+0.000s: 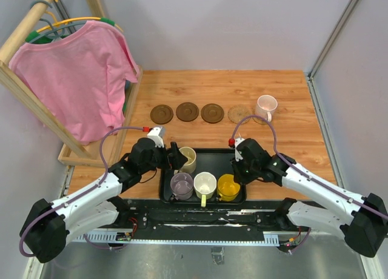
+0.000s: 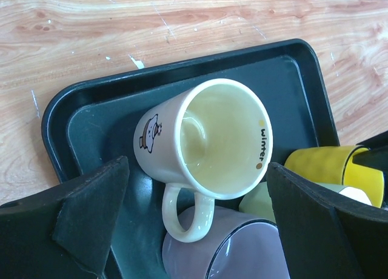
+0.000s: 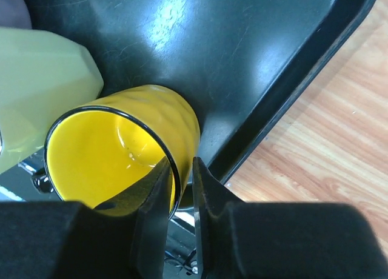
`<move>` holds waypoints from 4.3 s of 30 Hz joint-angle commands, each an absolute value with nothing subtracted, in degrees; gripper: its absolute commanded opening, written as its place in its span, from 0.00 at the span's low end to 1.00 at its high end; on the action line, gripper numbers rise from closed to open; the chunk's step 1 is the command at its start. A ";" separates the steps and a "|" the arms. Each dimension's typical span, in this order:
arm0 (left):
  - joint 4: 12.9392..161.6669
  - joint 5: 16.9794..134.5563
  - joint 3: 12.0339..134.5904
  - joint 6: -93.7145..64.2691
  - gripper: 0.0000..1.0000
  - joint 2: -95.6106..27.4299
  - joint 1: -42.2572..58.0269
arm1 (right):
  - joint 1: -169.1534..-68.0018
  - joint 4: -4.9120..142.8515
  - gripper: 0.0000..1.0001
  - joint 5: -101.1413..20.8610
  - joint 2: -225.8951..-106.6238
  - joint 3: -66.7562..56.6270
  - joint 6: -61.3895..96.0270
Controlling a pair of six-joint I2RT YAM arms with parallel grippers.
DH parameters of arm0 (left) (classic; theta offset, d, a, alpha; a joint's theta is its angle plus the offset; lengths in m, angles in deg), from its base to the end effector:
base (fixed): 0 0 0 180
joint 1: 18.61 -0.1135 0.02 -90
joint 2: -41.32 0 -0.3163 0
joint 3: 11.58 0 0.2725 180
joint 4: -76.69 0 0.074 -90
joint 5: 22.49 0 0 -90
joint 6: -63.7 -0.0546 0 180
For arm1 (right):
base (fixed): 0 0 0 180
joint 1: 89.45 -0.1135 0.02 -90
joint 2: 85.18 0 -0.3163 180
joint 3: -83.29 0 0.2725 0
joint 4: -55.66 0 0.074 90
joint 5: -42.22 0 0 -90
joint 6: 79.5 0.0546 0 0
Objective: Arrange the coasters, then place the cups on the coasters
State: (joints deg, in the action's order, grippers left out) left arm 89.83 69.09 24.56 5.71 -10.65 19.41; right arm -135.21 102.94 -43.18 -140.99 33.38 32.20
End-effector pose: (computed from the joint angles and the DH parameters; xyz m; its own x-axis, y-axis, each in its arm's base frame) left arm 0.1565 -0.1242 0.2260 -0.6600 -0.1566 -0.7348 0.3359 0.8133 -0.4751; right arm 0.1296 0.1394 0.2443 -0.7954 -0.2885 -0.5331 -0.4882 0.8262 0.2812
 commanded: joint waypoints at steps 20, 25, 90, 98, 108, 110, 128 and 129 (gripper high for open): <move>86.53 66.72 24.00 4.70 1.00 -12.35 19.79 | -134.38 87.49 0.57 -58.34 -161.47 20.61 13.92; 86.01 66.72 23.91 4.81 1.00 -12.77 19.79 | -134.23 87.24 0.79 -60.33 -161.13 19.88 13.60; 83.83 66.97 23.12 4.72 1.00 -15.26 19.79 | -141.31 98.42 0.99 -55.39 -150.23 32.33 42.03; 82.76 67.47 23.07 4.81 1.00 -16.53 19.77 | -141.31 100.82 0.85 -58.11 -147.81 32.99 42.41; 82.63 66.50 22.77 4.90 1.00 -16.35 19.79 | -141.39 95.34 0.58 -55.29 -151.28 33.75 41.13; 82.72 66.24 22.68 4.90 1.00 -16.21 19.79 | -141.39 94.70 0.57 -55.50 -152.43 33.71 40.81; 81.97 65.92 22.45 4.99 1.00 -17.00 19.79 | -141.39 91.27 0.47 -59.19 -153.09 34.19 40.94; 81.94 65.92 22.42 4.98 1.00 -17.08 19.79 | -141.39 90.89 0.47 -59.27 -153.30 34.32 40.93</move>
State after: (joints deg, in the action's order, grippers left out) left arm 84.11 66.86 23.19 5.03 -16.68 19.41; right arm -140.45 92.91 -56.82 -153.80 33.05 41.11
